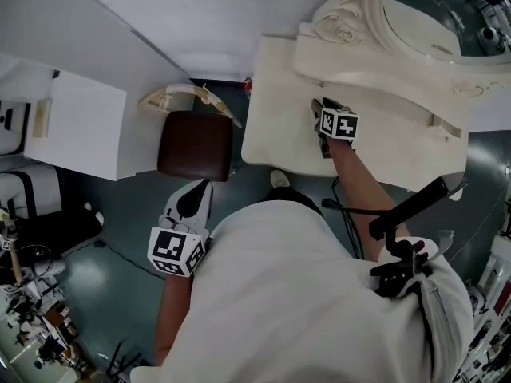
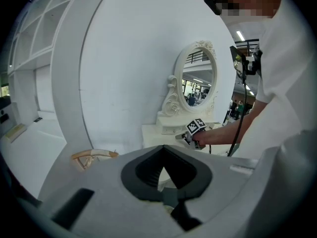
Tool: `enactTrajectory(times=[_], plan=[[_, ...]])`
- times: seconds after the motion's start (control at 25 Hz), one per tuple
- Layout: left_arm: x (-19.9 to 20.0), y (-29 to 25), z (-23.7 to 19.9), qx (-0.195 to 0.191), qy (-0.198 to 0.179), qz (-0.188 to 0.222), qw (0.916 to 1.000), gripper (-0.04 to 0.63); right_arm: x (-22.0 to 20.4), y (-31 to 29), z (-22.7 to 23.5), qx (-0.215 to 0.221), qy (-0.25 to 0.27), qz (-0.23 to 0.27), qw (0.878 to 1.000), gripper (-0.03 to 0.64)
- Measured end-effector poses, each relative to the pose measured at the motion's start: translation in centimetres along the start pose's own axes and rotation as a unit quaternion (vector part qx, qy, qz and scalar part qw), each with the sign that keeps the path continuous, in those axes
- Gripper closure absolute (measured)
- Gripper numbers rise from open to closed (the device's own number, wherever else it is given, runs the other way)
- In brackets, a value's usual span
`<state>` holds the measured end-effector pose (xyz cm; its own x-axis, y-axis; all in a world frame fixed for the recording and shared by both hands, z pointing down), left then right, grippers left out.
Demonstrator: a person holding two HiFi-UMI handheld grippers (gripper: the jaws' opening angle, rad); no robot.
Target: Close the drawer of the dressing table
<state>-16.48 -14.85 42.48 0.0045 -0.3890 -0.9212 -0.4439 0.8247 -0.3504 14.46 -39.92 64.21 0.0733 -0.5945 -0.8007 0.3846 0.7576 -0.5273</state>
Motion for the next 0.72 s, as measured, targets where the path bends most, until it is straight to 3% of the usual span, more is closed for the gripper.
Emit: enactTrajectory(times=[0.28,0.48,0.72], plan=[[-1.1,3.7,0.1,-0.013,-0.002,0.014,0.9998,0.592,-2.9,4.0,-2.6,0.007,0.002,-0.002,1.0,0.532],[-2.1,5.9,0.5,-0.031,-0.002,0.024,0.9992,0.592,-4.3,7.6,-4.7,0.005,0.023,0.0,1.0,0.612],[-4.2,9.1,1.2,-0.05,0.005,0.03,0.9983,0.592,-6.2,11.9,-8.0,0.017,0.045,0.0,0.999,0.615]])
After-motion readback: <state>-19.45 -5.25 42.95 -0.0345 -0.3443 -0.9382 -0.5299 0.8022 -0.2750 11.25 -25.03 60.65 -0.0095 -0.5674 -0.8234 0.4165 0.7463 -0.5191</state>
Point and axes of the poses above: the fingertips, and each gripper's own axes: y backward along the fingers, z to its right, x out of its top, the point moved 5 cm from there along y, backward along the fingers, and after that the axes turned 12 degrees about z, right-handed, at the moved point
